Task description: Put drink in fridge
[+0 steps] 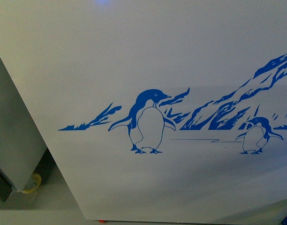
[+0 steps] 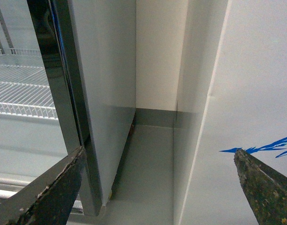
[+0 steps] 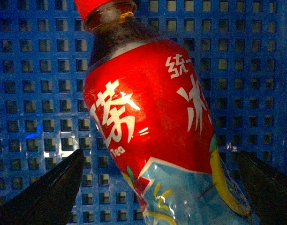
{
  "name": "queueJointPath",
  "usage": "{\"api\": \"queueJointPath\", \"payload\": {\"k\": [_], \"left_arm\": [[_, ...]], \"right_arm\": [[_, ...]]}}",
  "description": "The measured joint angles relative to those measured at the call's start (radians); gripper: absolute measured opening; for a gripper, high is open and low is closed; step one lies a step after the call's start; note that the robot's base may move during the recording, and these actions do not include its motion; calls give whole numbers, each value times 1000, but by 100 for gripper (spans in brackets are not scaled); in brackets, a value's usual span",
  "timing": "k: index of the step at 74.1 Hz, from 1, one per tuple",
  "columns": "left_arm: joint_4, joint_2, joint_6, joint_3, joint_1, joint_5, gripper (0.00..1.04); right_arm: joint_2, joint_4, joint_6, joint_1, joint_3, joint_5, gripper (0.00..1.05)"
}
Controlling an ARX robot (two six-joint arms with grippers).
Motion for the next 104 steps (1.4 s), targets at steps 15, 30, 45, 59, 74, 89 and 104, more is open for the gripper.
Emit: {"api": "queueJointPath", "payload": {"k": [15,30,45,59,74,89,104], "left_arm": [[0,0,0,0,0,0,97],[0,0,0,0,0,0,97],[0,0,0,0,0,0,97],[0,0,0,0,0,0,97],[0,0,0,0,0,0,97],[0,0,0,0,0,0,97],[0,0,0,0,0,0,97]], "right_arm": [[61,-40,0,0,90,8,98],[90,-59,0,11,116,13,94],[86,-48,-2,16,100,19,61],[-6,-5,55,20,-13,-4,41],[-317,77,149,20,-233,-95,38],[-769,104,215,0,-512,-238,38],[-1289,-90,347,-38,-745,-458,37]]}}
